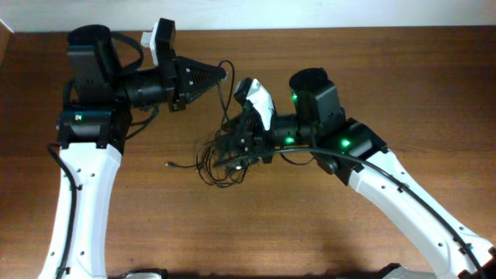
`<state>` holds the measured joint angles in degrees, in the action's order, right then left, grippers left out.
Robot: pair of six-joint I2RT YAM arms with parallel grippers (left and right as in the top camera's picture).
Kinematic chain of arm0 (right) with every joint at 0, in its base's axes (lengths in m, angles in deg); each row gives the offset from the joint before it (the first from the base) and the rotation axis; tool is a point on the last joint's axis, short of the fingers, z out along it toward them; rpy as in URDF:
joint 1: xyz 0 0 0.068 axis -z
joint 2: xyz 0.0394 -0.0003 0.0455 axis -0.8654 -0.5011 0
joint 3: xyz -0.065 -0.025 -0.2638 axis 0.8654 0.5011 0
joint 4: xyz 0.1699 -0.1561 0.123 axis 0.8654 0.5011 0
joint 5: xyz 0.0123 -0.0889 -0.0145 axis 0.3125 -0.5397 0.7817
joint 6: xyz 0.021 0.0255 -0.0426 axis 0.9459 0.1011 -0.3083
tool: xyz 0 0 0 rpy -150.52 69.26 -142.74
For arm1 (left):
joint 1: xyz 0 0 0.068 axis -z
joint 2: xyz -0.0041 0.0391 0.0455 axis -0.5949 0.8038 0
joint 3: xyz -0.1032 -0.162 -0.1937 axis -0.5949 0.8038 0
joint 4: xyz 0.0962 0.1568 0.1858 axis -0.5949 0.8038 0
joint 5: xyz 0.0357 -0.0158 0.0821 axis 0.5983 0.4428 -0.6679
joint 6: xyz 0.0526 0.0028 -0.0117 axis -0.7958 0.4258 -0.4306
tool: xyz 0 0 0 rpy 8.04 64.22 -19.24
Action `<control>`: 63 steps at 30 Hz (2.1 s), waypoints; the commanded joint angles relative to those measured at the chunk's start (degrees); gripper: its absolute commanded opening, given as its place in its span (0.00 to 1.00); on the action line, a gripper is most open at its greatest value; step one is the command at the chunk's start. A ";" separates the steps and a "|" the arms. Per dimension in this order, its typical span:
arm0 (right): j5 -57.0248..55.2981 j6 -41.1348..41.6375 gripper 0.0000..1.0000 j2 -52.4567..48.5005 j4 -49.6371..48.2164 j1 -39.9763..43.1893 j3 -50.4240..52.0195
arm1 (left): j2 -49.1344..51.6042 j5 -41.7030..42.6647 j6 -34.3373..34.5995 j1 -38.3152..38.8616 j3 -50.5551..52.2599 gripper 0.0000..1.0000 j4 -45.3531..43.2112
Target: Untangle cables
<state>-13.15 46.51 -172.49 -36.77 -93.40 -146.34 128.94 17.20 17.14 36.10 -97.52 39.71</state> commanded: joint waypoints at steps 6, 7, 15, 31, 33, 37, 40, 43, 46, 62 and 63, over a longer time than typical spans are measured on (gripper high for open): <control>-3.54 5.73 0.04 1.79 0.70 0.28 -0.76 | -0.81 -1.16 -7.48 0.02 -0.50 0.00 -0.15; -4.68 5.79 0.04 3.17 2.10 0.96 -0.76 | -0.81 -1.16 -9.66 0.02 -0.50 0.00 -0.15; -6.12 6.84 0.04 11.32 9.35 5.46 -0.76 | -0.81 -5.99 -28.94 0.02 -0.46 0.99 3.87; -11.13 17.94 0.04 14.14 12.24 7.30 -8.92 | 3.21 -51.78 -41.16 9.31 -0.35 0.74 36.79; -16.20 17.90 0.04 14.12 17.55 7.30 -12.98 | 4.26 -51.76 -41.16 9.88 -0.35 0.74 37.29; -22.01 15.08 0.04 14.12 23.02 7.30 -20.17 | 7.48 -51.74 -42.34 12.57 -0.35 0.73 37.53; -22.01 14.64 0.04 14.10 23.69 7.30 -20.68 | 10.43 -51.76 -43.69 14.71 -0.33 0.74 38.12; -22.43 12.50 0.04 14.03 26.53 7.30 -20.65 | 13.88 -51.74 -50.53 15.39 -0.33 0.82 40.39; -22.43 12.52 0.04 14.03 26.14 7.30 -20.65 | 17.44 -49.83 -58.16 15.39 -0.31 0.96 41.29; -22.43 12.52 0.04 14.03 27.39 7.30 -20.65 | 22.86 -38.32 -78.71 19.28 10.49 0.84 28.44; -22.43 12.52 0.04 14.03 27.45 7.30 -20.63 | 22.88 -38.36 -76.61 19.63 12.13 0.78 25.83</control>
<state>-35.09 59.67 -158.96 -9.19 -86.30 -165.94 151.25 -21.86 -60.98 54.74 -90.14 70.16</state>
